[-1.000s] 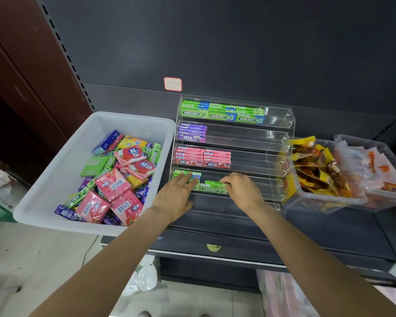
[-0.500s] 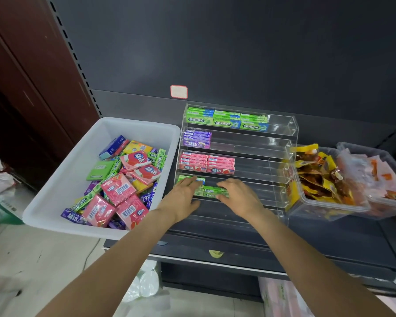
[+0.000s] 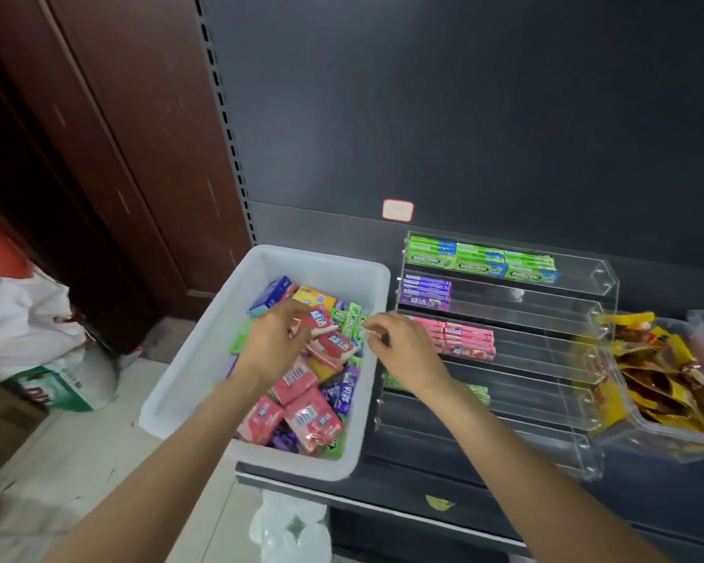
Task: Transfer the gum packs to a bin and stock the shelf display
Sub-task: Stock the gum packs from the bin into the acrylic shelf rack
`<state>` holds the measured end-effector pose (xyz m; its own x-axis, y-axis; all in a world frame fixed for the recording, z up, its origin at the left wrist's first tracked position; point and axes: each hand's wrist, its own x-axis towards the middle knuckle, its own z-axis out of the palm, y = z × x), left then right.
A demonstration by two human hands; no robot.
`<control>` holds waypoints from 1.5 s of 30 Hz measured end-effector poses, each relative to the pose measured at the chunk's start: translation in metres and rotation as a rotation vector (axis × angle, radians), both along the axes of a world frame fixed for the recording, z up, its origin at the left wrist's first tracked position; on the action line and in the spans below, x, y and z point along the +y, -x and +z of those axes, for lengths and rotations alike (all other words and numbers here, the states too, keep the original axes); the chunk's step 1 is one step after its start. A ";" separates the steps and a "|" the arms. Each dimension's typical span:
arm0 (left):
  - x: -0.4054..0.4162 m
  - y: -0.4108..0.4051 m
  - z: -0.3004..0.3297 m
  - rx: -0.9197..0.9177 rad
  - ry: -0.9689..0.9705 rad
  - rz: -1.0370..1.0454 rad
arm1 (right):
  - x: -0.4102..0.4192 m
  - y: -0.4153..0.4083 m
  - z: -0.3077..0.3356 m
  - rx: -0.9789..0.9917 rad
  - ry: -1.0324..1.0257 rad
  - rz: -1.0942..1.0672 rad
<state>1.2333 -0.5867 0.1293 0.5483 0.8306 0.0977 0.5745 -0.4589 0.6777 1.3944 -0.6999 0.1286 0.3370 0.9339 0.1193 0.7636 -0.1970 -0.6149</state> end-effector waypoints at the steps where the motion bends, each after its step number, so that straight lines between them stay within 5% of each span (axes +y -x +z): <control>1: 0.015 0.005 -0.002 0.017 0.009 0.010 | 0.013 0.006 0.001 0.019 -0.004 -0.005; 18: 0.147 -0.007 -0.079 0.417 0.060 -0.329 | 0.137 0.036 -0.080 0.104 0.443 -0.377; 34: 0.148 -0.007 -0.083 0.442 0.044 -0.378 | 0.143 0.023 -0.075 0.019 0.204 -0.504; 41: 0.143 -0.023 -0.071 0.247 -0.020 -0.370 | 0.121 0.020 -0.036 -0.022 0.001 -0.502; 45: 0.136 -0.051 -0.068 0.223 0.119 -0.465 | 0.105 0.010 -0.009 0.068 -0.153 -0.586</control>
